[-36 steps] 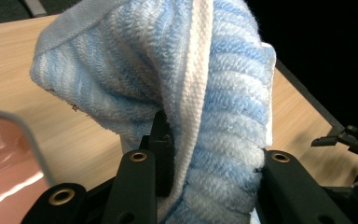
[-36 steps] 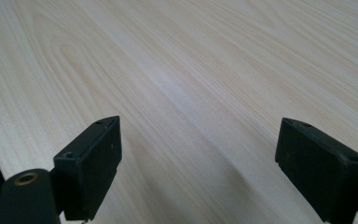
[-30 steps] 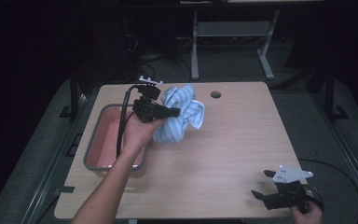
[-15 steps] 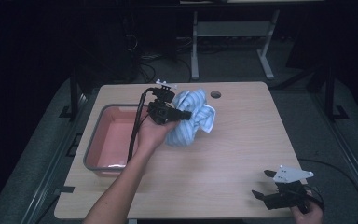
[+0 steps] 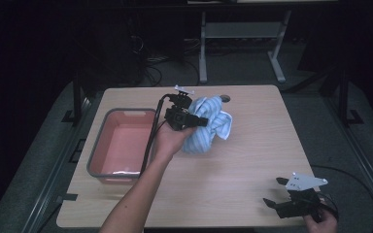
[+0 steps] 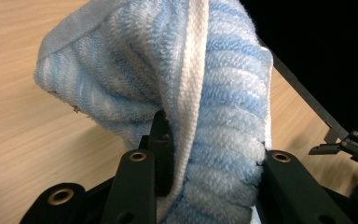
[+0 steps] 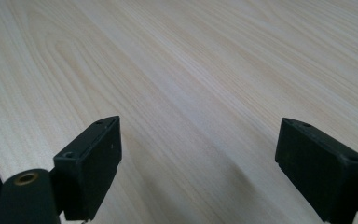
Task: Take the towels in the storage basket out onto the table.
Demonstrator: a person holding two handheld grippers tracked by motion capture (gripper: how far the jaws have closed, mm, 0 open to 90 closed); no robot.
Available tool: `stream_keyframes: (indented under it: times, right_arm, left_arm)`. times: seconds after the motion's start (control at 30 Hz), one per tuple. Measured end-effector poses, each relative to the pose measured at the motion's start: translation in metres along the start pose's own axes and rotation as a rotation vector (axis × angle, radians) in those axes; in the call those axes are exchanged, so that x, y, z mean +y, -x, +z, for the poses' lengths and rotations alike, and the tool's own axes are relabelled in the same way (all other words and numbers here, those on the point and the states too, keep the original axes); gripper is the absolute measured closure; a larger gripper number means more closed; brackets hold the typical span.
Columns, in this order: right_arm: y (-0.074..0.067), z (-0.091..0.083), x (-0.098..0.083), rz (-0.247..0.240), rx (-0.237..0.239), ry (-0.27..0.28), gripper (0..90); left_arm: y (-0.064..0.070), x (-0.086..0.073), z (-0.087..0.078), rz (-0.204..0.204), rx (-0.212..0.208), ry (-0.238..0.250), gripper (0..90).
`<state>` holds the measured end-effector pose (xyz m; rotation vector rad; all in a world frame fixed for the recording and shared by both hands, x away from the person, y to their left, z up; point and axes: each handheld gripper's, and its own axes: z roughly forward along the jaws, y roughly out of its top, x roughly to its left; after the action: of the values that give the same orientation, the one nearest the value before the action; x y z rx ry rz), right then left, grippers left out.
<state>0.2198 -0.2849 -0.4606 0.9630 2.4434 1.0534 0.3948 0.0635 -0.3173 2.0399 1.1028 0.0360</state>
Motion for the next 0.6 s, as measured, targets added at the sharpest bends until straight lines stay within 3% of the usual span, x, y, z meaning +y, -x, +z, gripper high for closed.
stream_keyframes:
  times: [0.27, 0.6]
  right_arm:
    - [0.003, -0.001, 0.0, 0.007, -0.002, 0.002, 13.8]
    - [0.007, -0.002, -0.002, 0.032, -0.007, 0.007, 13.8]
  left_arm:
    - [0.001, -0.007, 0.023, 0.003, -0.017, -0.026, 67.1]
    - [-0.007, -0.02, 0.043, -0.03, -0.023, -0.053, 67.0]
